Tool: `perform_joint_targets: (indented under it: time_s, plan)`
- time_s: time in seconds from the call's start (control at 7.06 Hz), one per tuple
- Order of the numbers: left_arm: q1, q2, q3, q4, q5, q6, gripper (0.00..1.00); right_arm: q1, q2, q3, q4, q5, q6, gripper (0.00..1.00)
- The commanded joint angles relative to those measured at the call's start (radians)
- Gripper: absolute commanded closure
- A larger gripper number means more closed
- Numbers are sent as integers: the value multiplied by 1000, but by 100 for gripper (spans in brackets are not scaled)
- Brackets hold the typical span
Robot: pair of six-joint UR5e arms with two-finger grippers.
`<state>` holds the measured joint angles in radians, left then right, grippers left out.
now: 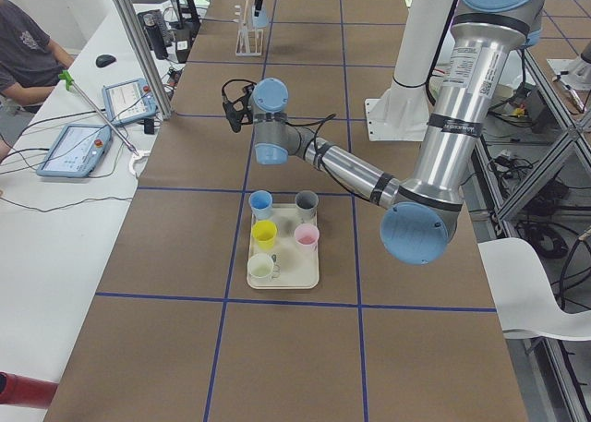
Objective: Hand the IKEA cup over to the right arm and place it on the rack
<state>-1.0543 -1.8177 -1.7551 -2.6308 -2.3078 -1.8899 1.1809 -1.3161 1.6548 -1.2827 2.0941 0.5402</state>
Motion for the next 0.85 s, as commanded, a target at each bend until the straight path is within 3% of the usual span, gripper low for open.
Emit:
perform_joint_targets:
  time_s: [0.0, 0.71]
  plan:
    - [-1, 29, -3, -2, -1, 9, 0, -18, 11, -13, 0, -14, 1, 2]
    - [-1, 349, -7, 2, 11, 563, 0, -18, -47, 89, -1, 6, 32, 1]
